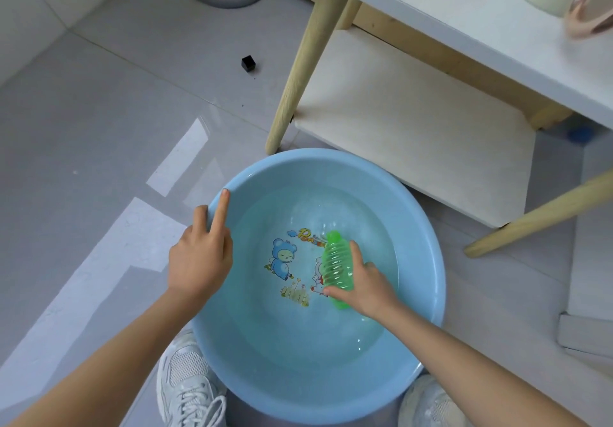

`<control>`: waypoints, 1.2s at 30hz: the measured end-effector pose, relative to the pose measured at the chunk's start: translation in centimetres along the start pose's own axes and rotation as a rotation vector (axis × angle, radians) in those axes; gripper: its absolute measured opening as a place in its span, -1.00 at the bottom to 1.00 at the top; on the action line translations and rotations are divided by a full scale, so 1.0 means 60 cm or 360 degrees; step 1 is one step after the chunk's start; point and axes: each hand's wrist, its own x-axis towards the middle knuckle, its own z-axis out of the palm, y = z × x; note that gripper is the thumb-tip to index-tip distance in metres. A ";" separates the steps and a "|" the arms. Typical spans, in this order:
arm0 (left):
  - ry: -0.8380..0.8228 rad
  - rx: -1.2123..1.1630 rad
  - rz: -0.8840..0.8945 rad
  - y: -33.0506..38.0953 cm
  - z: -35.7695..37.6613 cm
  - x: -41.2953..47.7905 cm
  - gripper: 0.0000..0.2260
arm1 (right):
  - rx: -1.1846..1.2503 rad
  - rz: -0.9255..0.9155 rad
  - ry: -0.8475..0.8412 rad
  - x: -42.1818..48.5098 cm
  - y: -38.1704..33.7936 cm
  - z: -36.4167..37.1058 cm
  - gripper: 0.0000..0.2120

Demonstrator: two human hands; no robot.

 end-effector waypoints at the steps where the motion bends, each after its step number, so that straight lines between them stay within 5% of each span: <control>1: 0.0002 0.0001 0.0000 0.001 -0.001 0.000 -0.48 | 0.0004 0.0002 0.0002 0.001 0.000 0.000 0.08; 36: -0.0066 0.0027 -0.0043 0.003 -0.004 0.000 -0.42 | 0.0018 -0.0008 0.0008 0.006 0.003 0.004 0.08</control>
